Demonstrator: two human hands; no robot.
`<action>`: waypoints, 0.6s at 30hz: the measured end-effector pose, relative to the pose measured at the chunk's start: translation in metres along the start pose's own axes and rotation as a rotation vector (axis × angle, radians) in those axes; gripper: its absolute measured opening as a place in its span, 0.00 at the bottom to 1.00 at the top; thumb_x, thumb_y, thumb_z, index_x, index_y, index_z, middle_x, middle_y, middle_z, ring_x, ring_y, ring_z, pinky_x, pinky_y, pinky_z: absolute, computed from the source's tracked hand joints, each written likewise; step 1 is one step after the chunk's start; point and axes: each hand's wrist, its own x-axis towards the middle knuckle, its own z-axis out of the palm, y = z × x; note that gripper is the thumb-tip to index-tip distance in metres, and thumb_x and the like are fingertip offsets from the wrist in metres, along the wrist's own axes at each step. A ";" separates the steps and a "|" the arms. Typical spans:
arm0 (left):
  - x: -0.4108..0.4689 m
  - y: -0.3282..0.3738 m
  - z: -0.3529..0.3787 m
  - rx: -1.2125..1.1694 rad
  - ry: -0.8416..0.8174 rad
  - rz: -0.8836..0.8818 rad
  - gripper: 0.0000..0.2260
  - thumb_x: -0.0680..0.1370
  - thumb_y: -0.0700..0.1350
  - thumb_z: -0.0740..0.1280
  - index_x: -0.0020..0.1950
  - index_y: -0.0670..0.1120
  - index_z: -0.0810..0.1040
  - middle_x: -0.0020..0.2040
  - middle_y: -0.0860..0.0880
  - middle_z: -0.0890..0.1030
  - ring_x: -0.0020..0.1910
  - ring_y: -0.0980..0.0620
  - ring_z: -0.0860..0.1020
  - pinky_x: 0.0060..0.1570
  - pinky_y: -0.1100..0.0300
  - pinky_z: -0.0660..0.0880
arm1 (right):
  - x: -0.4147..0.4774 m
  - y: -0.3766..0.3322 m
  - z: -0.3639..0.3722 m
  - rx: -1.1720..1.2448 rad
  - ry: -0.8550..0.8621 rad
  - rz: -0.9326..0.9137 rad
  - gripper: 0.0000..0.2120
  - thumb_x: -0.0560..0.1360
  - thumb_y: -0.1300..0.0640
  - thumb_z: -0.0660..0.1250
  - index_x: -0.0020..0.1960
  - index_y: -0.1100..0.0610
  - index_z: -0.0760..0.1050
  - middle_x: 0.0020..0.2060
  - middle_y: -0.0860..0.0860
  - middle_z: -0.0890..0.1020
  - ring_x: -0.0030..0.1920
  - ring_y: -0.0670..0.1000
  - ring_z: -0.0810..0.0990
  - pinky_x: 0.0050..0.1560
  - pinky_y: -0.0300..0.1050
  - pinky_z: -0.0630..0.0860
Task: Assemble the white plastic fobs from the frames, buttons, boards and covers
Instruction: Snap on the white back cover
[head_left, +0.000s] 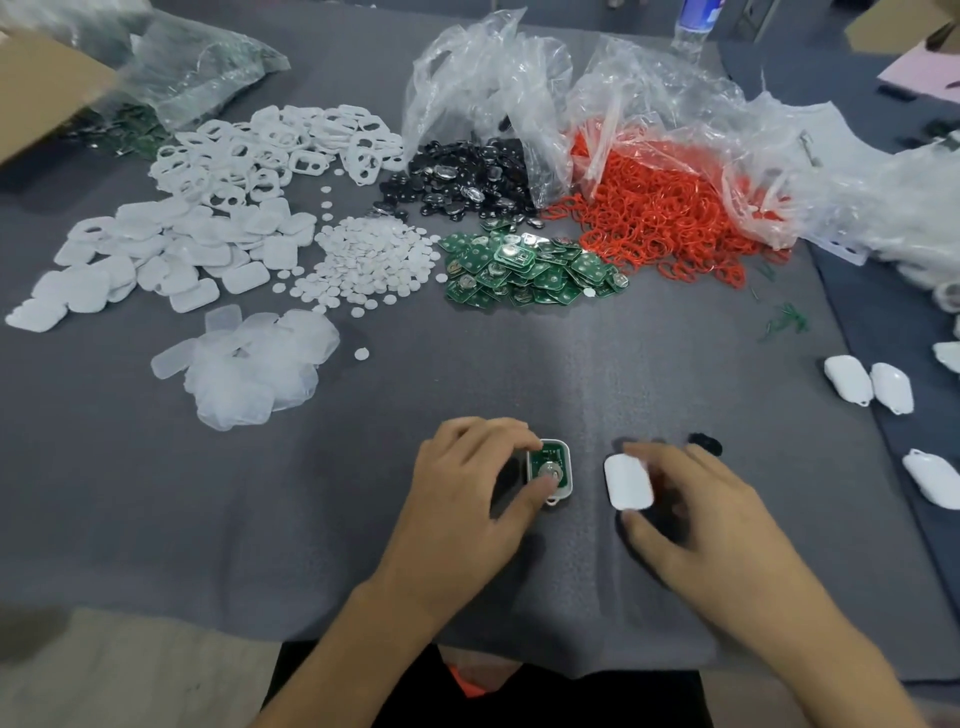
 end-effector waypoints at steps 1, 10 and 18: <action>0.001 0.000 0.003 0.019 0.012 -0.002 0.10 0.79 0.59 0.70 0.58 0.58 0.78 0.62 0.64 0.77 0.63 0.58 0.72 0.62 0.55 0.68 | 0.001 0.002 0.000 -0.017 -0.009 0.010 0.25 0.70 0.58 0.76 0.65 0.47 0.76 0.53 0.36 0.75 0.54 0.41 0.76 0.59 0.39 0.73; 0.009 0.000 0.009 0.048 -0.058 0.015 0.09 0.78 0.61 0.68 0.54 0.59 0.80 0.61 0.63 0.79 0.64 0.59 0.71 0.59 0.57 0.65 | 0.008 0.010 -0.006 -0.098 -0.140 0.010 0.24 0.73 0.51 0.75 0.68 0.49 0.76 0.60 0.41 0.73 0.62 0.46 0.71 0.64 0.45 0.73; 0.008 -0.004 0.012 0.043 -0.062 0.020 0.09 0.79 0.61 0.67 0.54 0.59 0.81 0.61 0.64 0.79 0.64 0.59 0.72 0.60 0.56 0.65 | 0.003 0.012 -0.003 -0.075 -0.092 0.028 0.23 0.73 0.52 0.75 0.66 0.49 0.77 0.59 0.39 0.73 0.62 0.44 0.71 0.64 0.40 0.70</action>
